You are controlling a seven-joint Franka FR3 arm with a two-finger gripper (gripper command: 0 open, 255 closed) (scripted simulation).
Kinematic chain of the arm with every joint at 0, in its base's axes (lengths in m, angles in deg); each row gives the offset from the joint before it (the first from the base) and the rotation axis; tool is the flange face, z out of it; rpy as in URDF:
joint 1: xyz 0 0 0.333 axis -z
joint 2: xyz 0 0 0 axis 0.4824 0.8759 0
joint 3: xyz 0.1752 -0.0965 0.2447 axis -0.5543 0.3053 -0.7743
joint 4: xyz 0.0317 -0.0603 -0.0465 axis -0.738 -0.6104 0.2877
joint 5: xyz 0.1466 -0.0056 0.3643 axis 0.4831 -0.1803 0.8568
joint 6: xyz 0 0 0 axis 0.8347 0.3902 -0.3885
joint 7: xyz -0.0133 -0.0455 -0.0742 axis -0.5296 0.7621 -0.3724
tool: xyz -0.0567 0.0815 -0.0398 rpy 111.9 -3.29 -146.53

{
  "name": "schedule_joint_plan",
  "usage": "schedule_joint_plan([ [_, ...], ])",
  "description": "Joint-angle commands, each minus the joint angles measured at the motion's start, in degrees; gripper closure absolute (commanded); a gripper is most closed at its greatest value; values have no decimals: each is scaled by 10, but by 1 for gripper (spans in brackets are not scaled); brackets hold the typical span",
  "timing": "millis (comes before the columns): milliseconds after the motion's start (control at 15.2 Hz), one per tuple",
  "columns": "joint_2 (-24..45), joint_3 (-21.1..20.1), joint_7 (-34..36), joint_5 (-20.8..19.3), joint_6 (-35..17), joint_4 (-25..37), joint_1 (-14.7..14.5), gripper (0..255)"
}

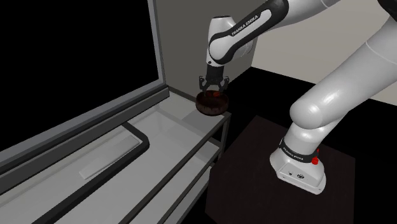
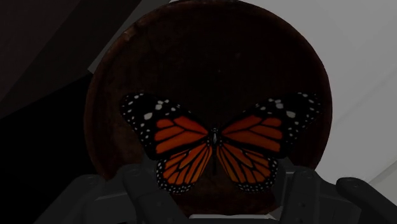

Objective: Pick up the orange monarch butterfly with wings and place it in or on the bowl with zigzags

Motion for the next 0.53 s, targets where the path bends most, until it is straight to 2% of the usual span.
schedule_joint_plan([
  [0,0,0,0,0,0,0,0,255],
  [66,0,0,0,0,0,0,0,255],
  [132,0,0,0,0,0,0,0,0],
  [462,0,0,0,0,0,0,0,0],
])
